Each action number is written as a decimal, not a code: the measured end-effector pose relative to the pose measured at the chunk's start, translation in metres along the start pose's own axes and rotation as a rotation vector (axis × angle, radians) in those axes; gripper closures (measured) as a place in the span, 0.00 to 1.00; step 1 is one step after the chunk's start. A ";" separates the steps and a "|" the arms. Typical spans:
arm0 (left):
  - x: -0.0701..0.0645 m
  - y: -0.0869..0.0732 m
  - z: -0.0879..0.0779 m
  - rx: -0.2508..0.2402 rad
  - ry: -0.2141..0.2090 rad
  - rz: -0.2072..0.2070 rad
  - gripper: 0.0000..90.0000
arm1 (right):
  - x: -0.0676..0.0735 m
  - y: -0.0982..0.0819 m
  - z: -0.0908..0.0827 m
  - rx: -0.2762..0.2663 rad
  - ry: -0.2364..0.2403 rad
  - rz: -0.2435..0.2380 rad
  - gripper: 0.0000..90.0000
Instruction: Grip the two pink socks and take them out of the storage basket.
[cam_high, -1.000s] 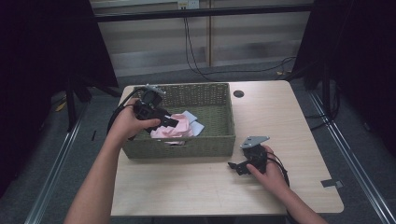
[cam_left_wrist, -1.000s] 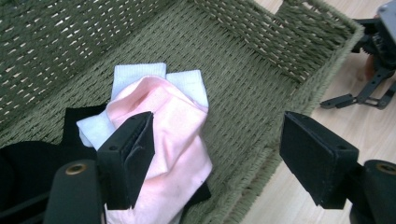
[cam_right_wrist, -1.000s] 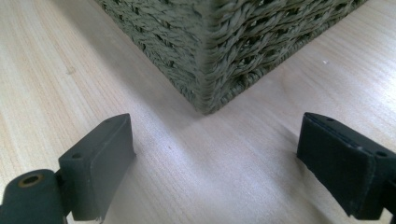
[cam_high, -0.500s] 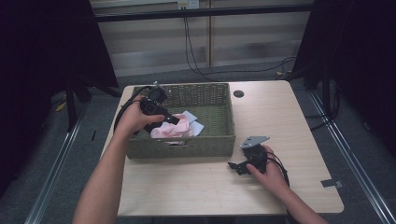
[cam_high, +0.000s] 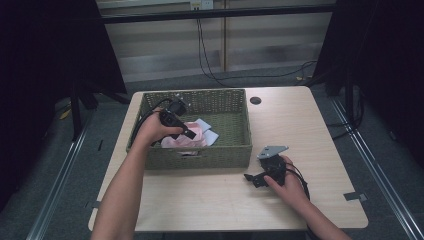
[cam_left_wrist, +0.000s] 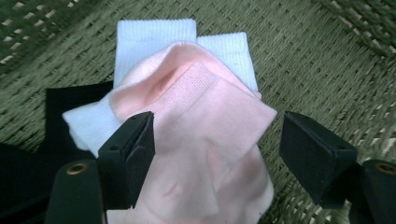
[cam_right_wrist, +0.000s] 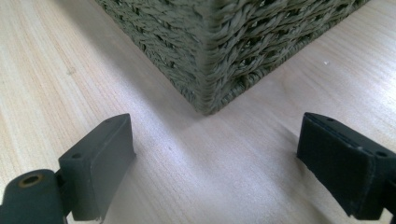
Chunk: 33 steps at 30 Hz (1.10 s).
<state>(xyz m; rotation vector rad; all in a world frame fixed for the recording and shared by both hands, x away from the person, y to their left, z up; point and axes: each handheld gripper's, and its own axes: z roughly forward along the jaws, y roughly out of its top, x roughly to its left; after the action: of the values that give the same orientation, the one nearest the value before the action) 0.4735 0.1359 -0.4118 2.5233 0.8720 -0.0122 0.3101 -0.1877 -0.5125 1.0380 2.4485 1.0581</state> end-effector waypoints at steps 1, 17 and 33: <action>0.001 0.000 0.003 0.006 -0.001 0.001 0.31 | 0.000 0.000 0.000 0.000 0.000 0.000 0.11; 0.006 0.000 0.030 0.113 0.081 -0.017 0.67 | 0.000 0.000 0.000 0.002 0.001 0.002 0.11; -0.002 0.011 -0.031 0.054 0.048 -0.067 0.94 | 0.000 0.000 0.000 0.000 -0.001 -0.003 0.11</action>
<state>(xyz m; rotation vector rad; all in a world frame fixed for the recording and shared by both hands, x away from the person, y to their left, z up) 0.4744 0.1405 -0.3786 2.5529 0.9878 0.0030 0.3102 -0.1877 -0.5124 1.0347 2.4484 1.0557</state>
